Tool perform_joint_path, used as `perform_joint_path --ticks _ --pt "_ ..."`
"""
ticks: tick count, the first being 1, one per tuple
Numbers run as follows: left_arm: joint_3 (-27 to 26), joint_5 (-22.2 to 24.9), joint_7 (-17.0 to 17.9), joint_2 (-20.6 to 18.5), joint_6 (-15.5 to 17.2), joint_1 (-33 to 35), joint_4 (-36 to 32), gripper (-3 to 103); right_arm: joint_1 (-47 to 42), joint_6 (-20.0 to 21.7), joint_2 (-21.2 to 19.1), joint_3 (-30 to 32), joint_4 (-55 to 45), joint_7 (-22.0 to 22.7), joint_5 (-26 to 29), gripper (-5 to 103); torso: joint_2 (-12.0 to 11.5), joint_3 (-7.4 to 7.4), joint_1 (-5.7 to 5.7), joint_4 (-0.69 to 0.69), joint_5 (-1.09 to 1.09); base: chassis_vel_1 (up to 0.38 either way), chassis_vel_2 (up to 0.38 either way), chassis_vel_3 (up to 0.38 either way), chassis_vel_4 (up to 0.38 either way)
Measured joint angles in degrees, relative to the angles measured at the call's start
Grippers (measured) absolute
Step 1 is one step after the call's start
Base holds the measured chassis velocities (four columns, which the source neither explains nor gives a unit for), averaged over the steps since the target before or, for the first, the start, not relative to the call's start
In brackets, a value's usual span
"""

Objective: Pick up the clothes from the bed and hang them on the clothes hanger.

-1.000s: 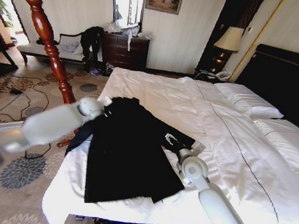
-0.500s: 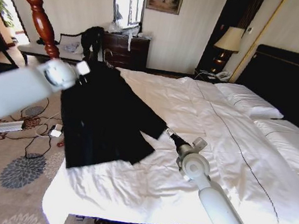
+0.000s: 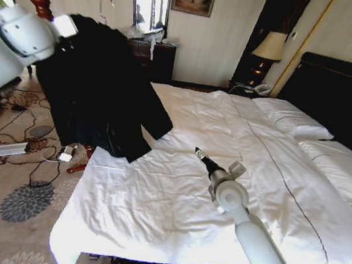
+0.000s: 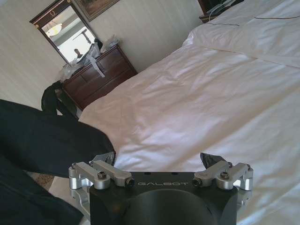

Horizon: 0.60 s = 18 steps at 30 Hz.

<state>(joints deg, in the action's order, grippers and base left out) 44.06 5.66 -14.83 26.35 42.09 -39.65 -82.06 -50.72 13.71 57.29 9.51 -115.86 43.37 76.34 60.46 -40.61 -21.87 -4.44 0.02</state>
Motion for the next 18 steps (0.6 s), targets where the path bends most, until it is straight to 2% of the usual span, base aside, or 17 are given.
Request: perform_joint_path --ticks 6,12,18 --pt "-2.49 -2.26 -0.04 -3.14 0.02 0.01 -1.04 22 0.59 0.03 -0.06 -0.34 -0.59 0.66 0.48 100 0.00 0.00 0.00 -0.02 0.00 0.000 0.000 0.000 0.000" --pt "-2.72 -2.27 -0.26 -3.95 0.03 -0.25 -0.24 22 0.38 0.10 0.03 -0.51 -1.35 1.09 0.49 100 0.00 0.00 0.00 -0.03 -0.02 0.000 0.000 0.000 0.000" --pt "-4.01 -1.76 -0.31 -3.32 0.07 0.84 4.13 22 -0.72 0.14 0.01 -0.04 -1.91 1.35 0.43 100 0.00 0.00 0.00 -0.01 -0.01 0.000 0.000 0.000 0.000"
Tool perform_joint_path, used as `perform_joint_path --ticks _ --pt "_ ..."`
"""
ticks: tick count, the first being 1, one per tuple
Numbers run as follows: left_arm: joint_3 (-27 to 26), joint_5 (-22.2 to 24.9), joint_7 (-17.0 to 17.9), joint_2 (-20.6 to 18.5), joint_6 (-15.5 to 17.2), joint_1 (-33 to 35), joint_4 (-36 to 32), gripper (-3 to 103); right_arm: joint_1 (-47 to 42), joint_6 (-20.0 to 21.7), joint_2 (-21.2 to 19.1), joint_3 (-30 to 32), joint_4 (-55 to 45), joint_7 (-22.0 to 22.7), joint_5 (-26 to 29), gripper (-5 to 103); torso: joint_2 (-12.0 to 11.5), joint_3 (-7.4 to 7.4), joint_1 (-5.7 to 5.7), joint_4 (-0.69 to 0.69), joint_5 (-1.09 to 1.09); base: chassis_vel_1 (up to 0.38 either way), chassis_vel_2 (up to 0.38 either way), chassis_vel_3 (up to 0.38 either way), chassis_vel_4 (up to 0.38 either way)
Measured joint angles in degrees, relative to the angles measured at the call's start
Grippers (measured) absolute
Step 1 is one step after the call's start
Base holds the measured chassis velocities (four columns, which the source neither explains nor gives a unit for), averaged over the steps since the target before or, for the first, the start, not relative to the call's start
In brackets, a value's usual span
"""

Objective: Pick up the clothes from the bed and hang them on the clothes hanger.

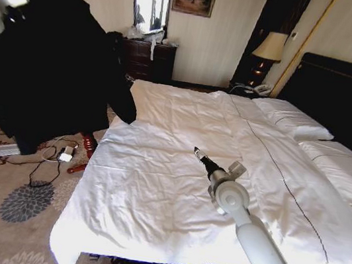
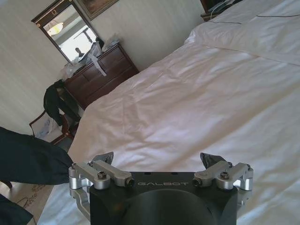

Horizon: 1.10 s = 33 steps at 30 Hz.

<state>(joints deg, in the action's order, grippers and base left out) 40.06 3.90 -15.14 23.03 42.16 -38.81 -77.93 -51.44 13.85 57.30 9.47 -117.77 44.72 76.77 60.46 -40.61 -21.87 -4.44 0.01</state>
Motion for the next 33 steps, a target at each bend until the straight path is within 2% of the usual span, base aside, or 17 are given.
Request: perform_joint_path --ticks 7,17,23,26,33 --pt "-4.74 -0.04 0.12 2.07 0.00 3.68 4.74 22 -1.23 0.06 -0.39 1.09 -0.17 0.11 -0.09 100 0.00 -0.01 -0.01 -0.03 0.00 0.000 0.000 0.000 0.000" --pt "-5.16 -0.10 -1.20 5.33 0.00 3.96 11.06 22 -2.80 0.10 -0.42 2.25 -0.50 0.13 -0.42 100 0.00 0.00 0.00 0.00 -0.01 0.000 0.000 0.000 0.000" --pt "-3.23 -0.05 -2.08 6.83 0.00 3.22 12.16 22 -3.36 0.11 -0.36 2.86 -0.87 0.13 -0.47 100 0.00 -0.01 -0.02 -0.04 -0.01 0.000 0.000 0.000 0.000" --pt "-2.22 0.02 -2.76 7.08 0.00 3.07 12.10 22 -4.28 0.12 -0.60 3.72 -1.32 0.12 -0.65 100 0.00 0.01 0.00 0.00 -0.02 0.000 0.000 0.000 0.000" --pt "-2.99 0.25 -2.77 6.05 -0.01 4.42 10.11 22 -5.04 0.13 -1.01 4.50 -1.76 0.08 -0.78 100 0.00 0.00 -0.01 -0.03 -0.03 0.000 0.000 0.000 0.000"
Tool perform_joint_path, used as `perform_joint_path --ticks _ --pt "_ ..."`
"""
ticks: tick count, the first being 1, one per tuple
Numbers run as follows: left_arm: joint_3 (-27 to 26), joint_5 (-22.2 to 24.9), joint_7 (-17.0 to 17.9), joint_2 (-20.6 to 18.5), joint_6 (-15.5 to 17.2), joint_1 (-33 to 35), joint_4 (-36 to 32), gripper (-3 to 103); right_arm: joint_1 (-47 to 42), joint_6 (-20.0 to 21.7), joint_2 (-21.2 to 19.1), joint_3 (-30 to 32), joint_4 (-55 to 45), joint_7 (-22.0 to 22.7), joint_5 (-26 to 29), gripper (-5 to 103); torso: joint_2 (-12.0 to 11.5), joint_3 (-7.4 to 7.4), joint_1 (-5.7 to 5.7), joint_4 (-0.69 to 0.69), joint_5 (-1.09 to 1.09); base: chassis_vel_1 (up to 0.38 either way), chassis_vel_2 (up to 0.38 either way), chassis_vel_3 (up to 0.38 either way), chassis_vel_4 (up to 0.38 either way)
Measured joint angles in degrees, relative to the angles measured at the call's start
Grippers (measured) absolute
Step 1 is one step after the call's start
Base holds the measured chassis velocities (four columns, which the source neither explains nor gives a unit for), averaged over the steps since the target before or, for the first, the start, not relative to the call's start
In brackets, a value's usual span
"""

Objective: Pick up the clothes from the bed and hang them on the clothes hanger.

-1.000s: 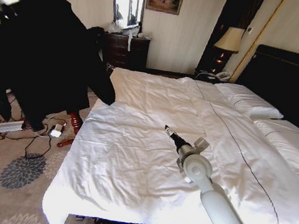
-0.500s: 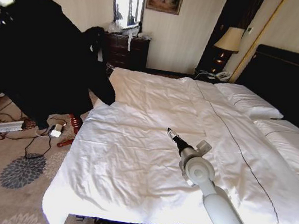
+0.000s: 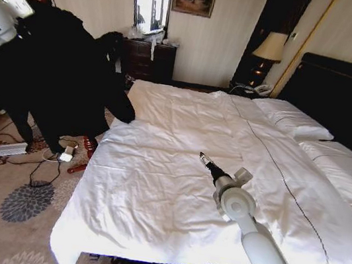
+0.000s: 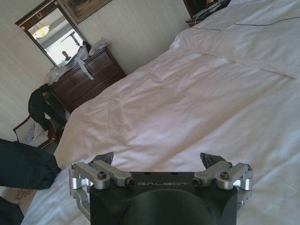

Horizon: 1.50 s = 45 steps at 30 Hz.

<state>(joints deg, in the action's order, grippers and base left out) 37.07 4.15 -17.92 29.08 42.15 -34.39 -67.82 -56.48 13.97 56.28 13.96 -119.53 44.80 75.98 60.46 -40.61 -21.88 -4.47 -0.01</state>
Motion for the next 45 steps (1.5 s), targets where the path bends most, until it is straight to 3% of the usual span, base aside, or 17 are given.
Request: perform_joint_path --ticks 10,13,15,16,19,23,24,25,27,29,30,33,34,36,39,41,45 --pt "-5.46 1.36 3.96 -4.82 -0.09 5.27 -6.54 20 0.18 0.01 0.05 -0.88 -0.08 -0.04 -0.23 100 0.00 -0.01 0.00 -0.01 0.01 0.000 0.000 0.000 0.000" --pt "-8.87 1.98 7.61 -7.71 -0.09 9.93 -10.21 35 0.19 0.03 0.16 -1.47 -0.09 -0.05 -0.37 100 0.00 0.00 0.00 0.03 0.00 0.000 0.000 0.000 0.000" --pt "-9.72 2.10 8.44 -8.49 -0.09 11.30 -11.10 35 0.11 0.04 0.16 -1.60 -0.15 -0.05 -0.44 100 0.00 0.00 0.00 0.02 0.02 0.000 0.000 0.000 0.000" --pt "-11.88 2.51 9.86 -10.24 -0.09 14.50 -12.85 46 -0.11 0.05 0.15 -1.79 -0.21 -0.06 -0.68 100 0.00 0.00 0.00 0.00 0.03 0.000 0.000 0.000 0.000" --pt "-16.92 2.89 11.04 -12.68 -0.09 20.22 -15.31 51 -0.41 0.06 0.13 -1.90 -0.21 -0.10 -1.01 100 0.00 0.00 0.00 0.00 0.03 0.000 0.000 0.000 0.000" --pt "-20.85 7.17 13.36 -17.19 -0.08 26.16 -20.36 68 -0.80 0.08 0.14 -2.06 -0.23 -0.22 -1.40 100 0.01 0.00 0.00 0.05 0.03 0.000 0.000 0.000 0.000" --pt "-21.30 9.38 14.32 -18.52 -0.08 27.24 -22.01 68 -0.85 0.08 0.17 -2.12 -0.22 -0.26 -1.57 100 0.00 0.00 0.01 0.04 0.04 0.000 0.000 0.000 0.000" --pt "-21.69 12.90 15.71 -20.13 -0.07 28.24 -24.29 79 -0.87 0.09 0.23 -2.27 -0.06 -0.36 -1.79 100 0.00 0.00 0.01 0.02 0.03 0.000 0.000 0.000 0.000" --pt "-21.87 15.64 16.79 -21.15 -0.07 28.79 -25.89 79 -0.87 0.08 0.30 -2.37 0.10 -0.49 -2.02 100 0.00 0.00 0.01 0.01 0.01 0.000 0.000 0.000 0.000" --pt "-22.69 23.72 20.22 -23.06 -0.06 30.08 -29.32 89 -0.85 -0.39 0.42 -2.53 0.79 -1.77 -3.67 100 0.00 0.00 0.01 -0.01 0.01 0.000 0.000 0.000 0.000" --pt "-22.69 23.72 20.22 -23.06 -0.06 30.08 -29.32 89 -0.85 -0.39 0.42 -2.53 0.79 -1.77 -3.67 100 0.00 0.00 0.01 -0.01 0.01 0.000 0.000 0.000 0.000" --pt "-29.90 42.39 29.14 -24.49 -1.84 36.85 -33.96 100 -0.83 -1.77 0.45 -2.48 1.81 -3.98 -5.99 100 0.00 0.01 0.01 0.05 -0.02 0.000 0.000 0.000 0.000" --pt "-29.90 42.39 29.14 -24.49 -1.84 36.85 -33.96 100 -0.83 -1.77 0.45 -2.48 1.81 -3.98 -5.99 100 0.00 0.01 0.01 0.05 -0.02 0.000 0.000 0.000 0.000" --pt "-31.92 53.03 34.64 -23.61 -6.42 39.96 -35.81 100 -1.15 -2.36 0.35 -1.98 1.80 -5.00 -7.18 100 0.01 0.00 0.01 0.03 0.02 0.000 0.000 0.000 0.000" --pt "-33.90 62.79 39.51 -20.90 -13.68 42.87 -37.67 100 -3.38 -3.79 -0.18 -0.06 1.07 -7.64 -11.34 100 0.00 -0.01 -0.01 0.00 0.01 0.000 0.000 0.000 0.000" --pt "-34.47 64.75 40.61 -19.88 -15.33 43.66 -38.17 100 -4.52 -4.42 -0.44 0.99 0.53 -8.71 -13.03 100 0.00 -0.01 0.00 0.00 -0.01 0.000 0.000 0.000 0.000" --pt "-40.32 67.82 43.11 -15.14 -19.96 51.53 -39.06 100 -13.56 -10.31 -1.53 9.00 -2.08 -16.78 -25.05 100 0.00 -0.01 0.00 -0.02 0.00 0.000 0.000 0.000 0.000"
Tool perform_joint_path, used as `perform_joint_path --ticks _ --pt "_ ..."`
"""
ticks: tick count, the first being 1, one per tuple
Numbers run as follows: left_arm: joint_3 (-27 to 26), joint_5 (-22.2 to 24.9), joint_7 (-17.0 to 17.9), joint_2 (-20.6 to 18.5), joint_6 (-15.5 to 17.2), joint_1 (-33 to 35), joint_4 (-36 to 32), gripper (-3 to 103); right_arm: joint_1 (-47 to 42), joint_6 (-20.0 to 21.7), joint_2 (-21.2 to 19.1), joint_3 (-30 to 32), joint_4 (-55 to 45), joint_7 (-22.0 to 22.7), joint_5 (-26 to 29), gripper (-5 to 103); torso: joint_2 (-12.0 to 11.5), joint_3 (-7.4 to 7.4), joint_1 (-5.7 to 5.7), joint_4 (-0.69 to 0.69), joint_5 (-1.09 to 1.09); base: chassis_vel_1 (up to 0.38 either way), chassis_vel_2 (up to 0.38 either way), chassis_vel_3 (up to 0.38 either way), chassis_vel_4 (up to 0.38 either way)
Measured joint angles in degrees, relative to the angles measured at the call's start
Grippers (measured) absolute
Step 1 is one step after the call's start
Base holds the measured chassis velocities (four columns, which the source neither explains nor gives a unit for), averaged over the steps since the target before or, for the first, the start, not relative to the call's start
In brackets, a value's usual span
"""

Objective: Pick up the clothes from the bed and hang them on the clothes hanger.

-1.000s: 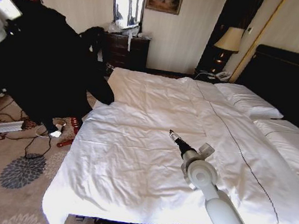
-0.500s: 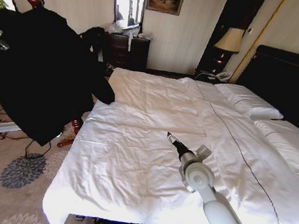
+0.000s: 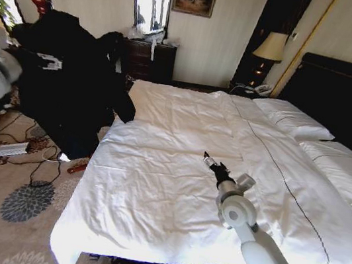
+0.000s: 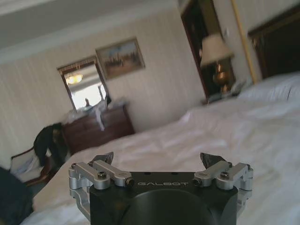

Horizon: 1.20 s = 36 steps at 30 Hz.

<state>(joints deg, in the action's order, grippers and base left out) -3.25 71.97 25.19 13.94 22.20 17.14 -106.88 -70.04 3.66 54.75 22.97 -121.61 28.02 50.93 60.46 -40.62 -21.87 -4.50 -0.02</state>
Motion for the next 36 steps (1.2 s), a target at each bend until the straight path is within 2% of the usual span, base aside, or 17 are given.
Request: perform_joint_path --ticks 1,5,6,7,8,10,11,12,13,15,18,19,21,25,27,31,36 --pt "0.00 0.00 0.00 0.00 0.00 0.00 0.00 100 0.00 0.00 0.00 0.00 0.00 0.00 0.00 100 0.00 0.00 0.00 0.00 0.00 0.000 0.000 0.000 0.000" --pt "-25.46 -6.49 0.22 7.21 -3.59 22.30 -2.42 100 -7.77 -11.92 0.45 9.72 0.74 -10.99 -20.30 100 0.01 0.02 0.00 0.04 -0.06 0.000 0.000 0.000 0.000" --pt "-25.46 -6.49 0.22 7.21 -3.59 22.30 -2.42 100 -7.77 -11.92 0.45 9.72 0.74 -10.99 -20.30 100 0.01 0.02 0.00 0.04 -0.06 0.000 0.000 0.000 0.000" --pt "-30.48 -8.15 0.20 9.43 -4.20 27.85 -3.70 100 -8.80 -13.82 0.87 11.49 1.19 -12.71 -23.63 100 0.00 0.02 0.00 0.06 -0.05 0.000 0.000 0.000 0.000" --pt "-38.20 -12.37 0.17 14.72 -5.65 37.93 -6.52 100 -10.69 -16.64 1.95 14.57 1.61 -14.82 -28.37 100 0.00 0.02 0.00 0.05 0.06 0.000 0.000 0.000 0.000" --pt "-42.50 -19.05 -0.72 21.04 -6.90 47.04 -9.92 100 -12.54 -17.70 3.74 16.89 1.40 -15.22 -30.98 100 0.00 0.00 0.00 0.07 0.11 0.000 0.000 0.000 0.000" --pt "-42.50 -19.05 -0.72 21.04 -6.90 47.04 -9.92 100 -12.54 -17.70 3.74 16.89 1.40 -15.22 -30.98 100 0.00 0.00 0.00 0.07 0.11 0.000 0.000 0.000 0.000" --pt "-43.37 -22.53 -1.26 24.15 -7.71 50.18 -11.27 100 -13.41 -17.72 5.48 17.63 1.22 -14.54 -32.30 100 0.00 0.01 0.00 0.08 0.07 0.000 0.000 0.000 0.000" --pt "-43.72 -29.94 -3.13 31.74 -9.26 56.13 -13.80 100 -14.91 -17.34 10.28 18.12 1.78 -11.57 -36.26 100 0.01 0.01 0.01 0.04 0.00 0.000 0.000 0.000 0.000" --pt "-43.49 -32.46 -3.59 34.41 -9.70 57.81 -14.39 100 -15.34 -17.44 11.98 17.97 2.45 -10.57 -37.58 100 0.01 0.02 0.01 0.01 -0.01 0.000 0.000 0.000 0.000" --pt "-39.83 -45.80 -8.07 46.14 -13.68 64.83 -15.78 100 -16.79 -17.90 19.20 14.58 6.44 -8.57 -42.59 100 0.00 0.01 0.01 0.05 -0.01 0.000 0.000 0.000 0.000" --pt "-39.83 -45.80 -8.07 46.14 -13.68 64.83 -15.78 100 -16.79 -17.90 19.20 14.58 6.44 -8.57 -42.59 100 0.00 0.01 0.01 0.05 -0.01 0.000 0.000 0.000 0.000" --pt "-38.38 -52.20 -11.43 51.56 -16.11 66.85 -17.10 100 -16.92 -17.66 22.32 11.34 6.76 -8.33 -45.09 100 0.00 0.01 0.01 0.02 -0.01 0.000 0.000 0.000 0.000" --pt "-37.07 -54.58 -14.17 57.14 -17.69 69.25 -20.11 100 -18.36 -15.63 23.69 7.65 2.69 -7.83 -45.82 100 0.00 0.01 0.00 0.04 -0.01 0.000 0.000 0.000 0.000" --pt "-36.99 -54.75 -14.38 57.50 -17.85 69.45 -20.29 100 -18.67 -15.40 23.71 7.30 2.11 -7.77 -45.88 100 0.01 0.01 0.00 0.04 -0.01 0.000 0.000 0.000 0.000" --pt "-34.90 -59.68 -19.79 64.04 -20.46 74.60 -24.49 100 -26.87 -12.66 22.22 3.38 -6.95 -7.99 -47.67 100 0.01 0.01 0.00 0.01 0.02 0.000 0.000 0.000 0.000" --pt "-34.97 -59.54 -22.48 64.31 -20.42 76.71 -26.86 100 -31.89 -9.13 19.10 2.73 -12.04 -8.24 -41.94 100 0.01 0.01 0.00 0.02 0.01 0.000 0.000 0.000 0.000"
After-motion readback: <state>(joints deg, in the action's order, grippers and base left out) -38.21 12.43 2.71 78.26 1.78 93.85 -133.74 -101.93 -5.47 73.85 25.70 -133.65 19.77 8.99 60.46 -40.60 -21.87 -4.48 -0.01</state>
